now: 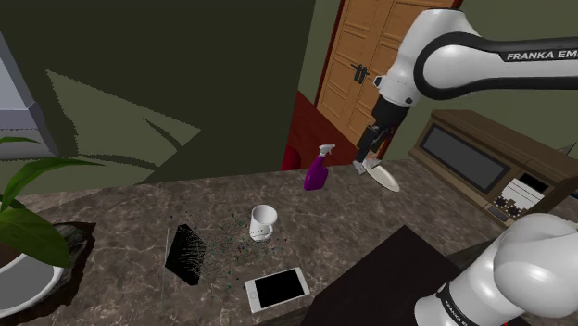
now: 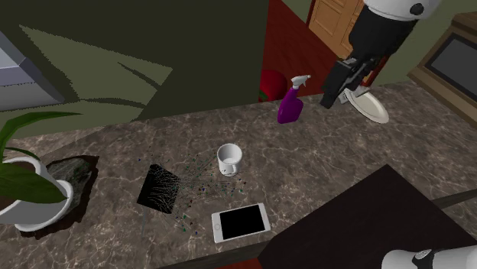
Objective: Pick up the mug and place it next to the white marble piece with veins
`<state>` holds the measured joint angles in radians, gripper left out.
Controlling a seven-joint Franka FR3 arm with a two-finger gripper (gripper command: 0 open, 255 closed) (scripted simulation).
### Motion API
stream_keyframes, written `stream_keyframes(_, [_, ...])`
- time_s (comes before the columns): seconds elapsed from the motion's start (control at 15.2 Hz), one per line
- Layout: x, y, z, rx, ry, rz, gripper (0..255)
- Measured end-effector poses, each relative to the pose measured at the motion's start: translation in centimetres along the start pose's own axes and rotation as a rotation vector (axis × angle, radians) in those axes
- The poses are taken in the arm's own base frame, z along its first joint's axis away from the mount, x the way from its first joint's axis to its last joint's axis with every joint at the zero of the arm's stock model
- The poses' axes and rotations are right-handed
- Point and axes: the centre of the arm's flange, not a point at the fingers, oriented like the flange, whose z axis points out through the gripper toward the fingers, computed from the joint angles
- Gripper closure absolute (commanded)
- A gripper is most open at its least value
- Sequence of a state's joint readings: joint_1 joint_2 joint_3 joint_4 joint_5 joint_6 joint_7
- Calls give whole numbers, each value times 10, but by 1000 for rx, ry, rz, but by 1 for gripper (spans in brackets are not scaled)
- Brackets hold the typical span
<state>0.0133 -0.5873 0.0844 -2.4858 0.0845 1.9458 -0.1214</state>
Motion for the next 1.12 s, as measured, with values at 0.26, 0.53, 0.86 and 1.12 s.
stream_keyframes(0.26, [24, -12, 45, 12, 8, -15, 0])
stream_keyframes(0.53, [48, -28, 89, 23, 16, -29, 0])
stream_keyframes(0.86, [79, -43, 144, 38, 26, -46, 0])
stream_keyframes(1.12, [105, -61, 185, 50, 34, -61, 0])
